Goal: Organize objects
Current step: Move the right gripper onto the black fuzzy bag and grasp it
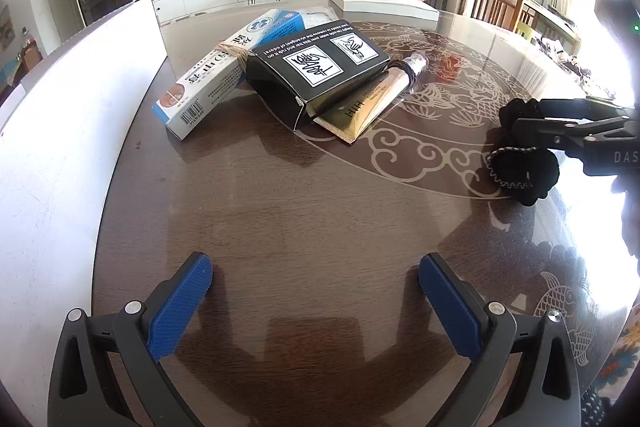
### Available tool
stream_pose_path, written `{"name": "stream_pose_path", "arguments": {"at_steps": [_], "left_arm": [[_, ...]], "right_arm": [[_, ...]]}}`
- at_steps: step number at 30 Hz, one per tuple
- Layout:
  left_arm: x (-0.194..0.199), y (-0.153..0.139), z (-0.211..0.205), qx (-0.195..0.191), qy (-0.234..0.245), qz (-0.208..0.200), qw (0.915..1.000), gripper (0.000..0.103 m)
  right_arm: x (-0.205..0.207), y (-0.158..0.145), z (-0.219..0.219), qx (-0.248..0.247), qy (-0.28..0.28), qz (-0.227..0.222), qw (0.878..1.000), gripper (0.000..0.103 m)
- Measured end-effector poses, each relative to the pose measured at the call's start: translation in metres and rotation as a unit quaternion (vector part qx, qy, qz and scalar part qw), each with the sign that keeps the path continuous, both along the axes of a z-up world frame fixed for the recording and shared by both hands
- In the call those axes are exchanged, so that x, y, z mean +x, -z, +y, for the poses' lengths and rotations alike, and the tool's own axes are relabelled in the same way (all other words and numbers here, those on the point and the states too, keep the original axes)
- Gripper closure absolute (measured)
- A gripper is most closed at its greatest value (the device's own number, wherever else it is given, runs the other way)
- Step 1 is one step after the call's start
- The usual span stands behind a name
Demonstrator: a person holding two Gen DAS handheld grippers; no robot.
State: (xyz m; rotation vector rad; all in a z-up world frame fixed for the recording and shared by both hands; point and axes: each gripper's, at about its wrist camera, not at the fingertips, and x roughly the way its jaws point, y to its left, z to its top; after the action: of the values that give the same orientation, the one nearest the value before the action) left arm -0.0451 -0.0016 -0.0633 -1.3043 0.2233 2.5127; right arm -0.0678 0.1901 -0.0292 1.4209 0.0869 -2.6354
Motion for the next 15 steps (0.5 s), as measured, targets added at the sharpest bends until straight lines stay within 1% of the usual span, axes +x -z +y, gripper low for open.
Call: {"name": "stream_pose_path", "arguments": {"at_steps": [1,2,4,5,7,9,10,12,14,15], "left_arm": [[0.000,0.000,0.000,0.000,0.000,0.000,1.0000,0.000],[0.000,0.000,0.000,0.000,0.000,0.000,1.0000,0.000],[0.000,0.000,0.000,0.000,0.000,0.000,1.0000,0.000],[0.000,0.000,0.000,0.000,0.000,0.000,1.0000,0.000],[0.000,0.000,0.000,0.000,0.000,0.000,1.0000,0.000],[0.000,0.000,0.000,0.000,0.000,0.000,1.0000,0.000],[0.000,0.000,0.000,0.000,0.000,0.000,1.0000,0.000],[-0.001,0.000,0.000,0.000,-0.001,0.000,1.0000,0.000],[-0.001,0.000,0.000,0.000,-0.001,0.000,1.0000,0.000],[-0.001,0.000,-0.001,0.000,-0.001,0.000,1.0000,0.000]], "right_arm": [[0.007,-0.008,0.010,-0.001,0.008,0.009,1.000,0.010],[0.013,-0.015,0.018,-0.014,0.017,0.015,1.000,0.010],[0.021,-0.025,0.026,-0.057,0.040,0.015,0.997,0.005],[0.023,-0.024,0.027,-0.074,0.052,0.009,0.996,0.003],[0.023,-0.013,0.022,-0.090,0.084,-0.019,0.992,0.003],[0.018,0.007,0.014,-0.111,0.103,-0.052,0.987,0.003],[0.017,0.014,0.010,-0.112,0.109,-0.059,0.986,0.000],[0.015,0.013,0.000,-0.090,0.107,-0.032,0.990,0.000],[0.008,0.016,-0.008,-0.070,0.094,-0.031,0.993,0.000],[0.005,0.016,-0.011,-0.051,0.088,-0.025,0.995,0.000]]}}
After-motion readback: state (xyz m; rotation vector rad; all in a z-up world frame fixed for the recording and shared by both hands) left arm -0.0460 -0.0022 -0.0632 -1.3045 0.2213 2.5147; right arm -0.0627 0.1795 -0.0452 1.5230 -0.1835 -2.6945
